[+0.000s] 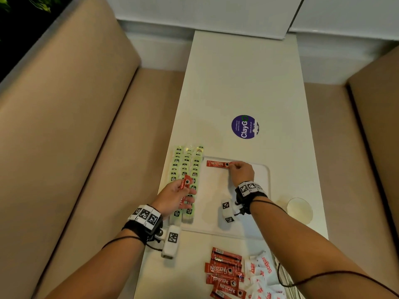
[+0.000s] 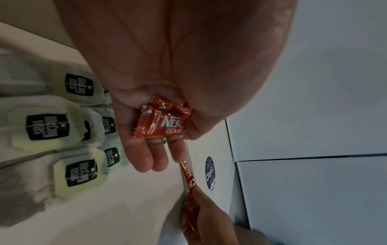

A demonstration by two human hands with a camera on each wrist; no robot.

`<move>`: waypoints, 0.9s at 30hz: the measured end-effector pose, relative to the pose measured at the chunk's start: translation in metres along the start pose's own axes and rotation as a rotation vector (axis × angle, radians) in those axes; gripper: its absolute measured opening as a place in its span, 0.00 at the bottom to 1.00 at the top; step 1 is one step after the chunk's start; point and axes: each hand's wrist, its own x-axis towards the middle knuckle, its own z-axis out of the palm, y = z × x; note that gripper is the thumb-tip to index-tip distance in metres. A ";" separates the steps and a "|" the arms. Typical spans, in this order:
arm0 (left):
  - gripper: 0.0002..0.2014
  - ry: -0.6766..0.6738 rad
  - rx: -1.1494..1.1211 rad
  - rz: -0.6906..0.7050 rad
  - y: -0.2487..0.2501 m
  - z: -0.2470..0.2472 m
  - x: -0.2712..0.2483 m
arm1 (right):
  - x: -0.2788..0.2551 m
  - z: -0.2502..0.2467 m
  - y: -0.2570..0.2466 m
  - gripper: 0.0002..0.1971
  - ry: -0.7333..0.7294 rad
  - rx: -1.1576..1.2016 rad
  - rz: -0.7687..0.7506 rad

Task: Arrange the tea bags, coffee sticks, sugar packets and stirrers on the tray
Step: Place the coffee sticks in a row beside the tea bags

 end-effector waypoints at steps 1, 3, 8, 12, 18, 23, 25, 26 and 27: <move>0.11 0.002 -0.002 -0.001 -0.001 -0.001 0.001 | 0.002 0.003 -0.001 0.09 0.009 -0.006 0.010; 0.11 0.010 -0.001 -0.002 -0.005 -0.002 0.003 | 0.007 0.008 -0.002 0.10 0.009 -0.028 0.008; 0.12 0.023 0.009 -0.003 -0.015 -0.006 0.008 | 0.013 0.016 -0.004 0.09 0.020 -0.040 0.015; 0.11 0.037 -0.059 -0.005 -0.020 -0.005 0.013 | 0.012 0.019 -0.003 0.08 0.041 -0.026 0.027; 0.10 0.062 -0.148 -0.002 -0.021 -0.003 0.016 | 0.009 0.022 -0.003 0.04 0.060 -0.051 0.020; 0.09 0.071 -0.149 0.001 -0.024 -0.001 0.017 | 0.007 0.023 -0.004 0.06 0.050 -0.119 0.010; 0.09 0.085 -0.142 0.005 -0.025 0.000 0.018 | 0.005 0.022 -0.005 0.08 0.041 -0.117 0.000; 0.09 0.095 -0.137 0.007 -0.026 0.000 0.018 | 0.004 0.021 -0.005 0.09 0.039 -0.105 -0.007; 0.09 0.106 -0.128 0.008 -0.027 0.000 0.018 | 0.003 0.020 -0.004 0.09 0.038 -0.088 -0.012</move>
